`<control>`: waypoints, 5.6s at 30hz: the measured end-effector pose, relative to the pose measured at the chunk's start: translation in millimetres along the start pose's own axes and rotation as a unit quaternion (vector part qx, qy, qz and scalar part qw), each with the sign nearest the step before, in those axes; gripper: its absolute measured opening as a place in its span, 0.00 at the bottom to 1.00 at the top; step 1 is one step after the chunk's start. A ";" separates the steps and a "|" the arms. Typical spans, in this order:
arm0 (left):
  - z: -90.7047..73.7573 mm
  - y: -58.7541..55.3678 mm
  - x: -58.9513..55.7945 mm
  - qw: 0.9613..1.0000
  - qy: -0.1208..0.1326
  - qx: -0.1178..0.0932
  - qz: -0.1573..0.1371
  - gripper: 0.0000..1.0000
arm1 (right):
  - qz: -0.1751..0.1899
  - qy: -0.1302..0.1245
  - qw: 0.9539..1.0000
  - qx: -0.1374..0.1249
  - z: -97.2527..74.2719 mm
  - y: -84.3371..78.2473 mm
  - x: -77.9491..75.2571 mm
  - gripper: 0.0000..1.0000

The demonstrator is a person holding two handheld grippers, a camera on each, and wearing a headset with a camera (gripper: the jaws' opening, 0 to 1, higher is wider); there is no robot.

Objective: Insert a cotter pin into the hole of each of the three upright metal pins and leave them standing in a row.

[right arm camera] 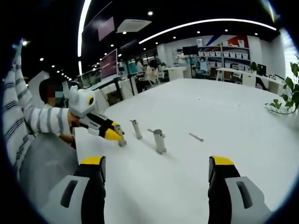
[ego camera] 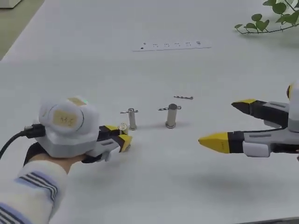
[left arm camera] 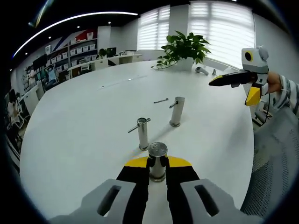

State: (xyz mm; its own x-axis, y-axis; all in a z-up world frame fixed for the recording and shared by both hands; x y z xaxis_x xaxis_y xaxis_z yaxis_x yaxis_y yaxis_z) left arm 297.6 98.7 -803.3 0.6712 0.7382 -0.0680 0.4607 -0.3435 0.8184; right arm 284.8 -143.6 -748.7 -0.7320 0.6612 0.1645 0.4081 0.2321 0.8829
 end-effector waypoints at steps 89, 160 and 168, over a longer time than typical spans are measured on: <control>-71.6 -22.2 -21.4 0.993 -0.112 -0.028 -0.036 0.99 | -0.181 0.072 0.956 0.220 91.7 37.5 -71.2 0.53; -76.0 -9.3 -17.8 0.995 -0.068 -0.068 -0.041 0.99 | -0.249 0.039 0.910 0.329 146.0 20.2 -105.3 0.03; -76.6 -0.1 -13.0 0.993 -0.049 -0.104 -0.041 0.97 | -0.253 0.029 0.914 0.315 134.8 21.6 -103.2 0.02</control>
State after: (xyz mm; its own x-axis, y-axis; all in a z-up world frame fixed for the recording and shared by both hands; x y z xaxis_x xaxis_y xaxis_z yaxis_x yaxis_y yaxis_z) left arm 244.3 133.6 -758.7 0.6934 0.6960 -0.1865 0.3942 -0.1498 0.9067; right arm 442.7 -110.6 -805.8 -0.9347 0.3197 -0.1555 0.2284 0.8752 0.4265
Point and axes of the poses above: the centre of the closed fingertips' face, and the gripper's own axes: z roughly forward along the fingers, x roughly to its left, y roughly out of its top, the point moved 6 cm from there along -z, roughly backward along the fingers, and after that the axes turned 1 degree about -x, right-handed, at the moved point
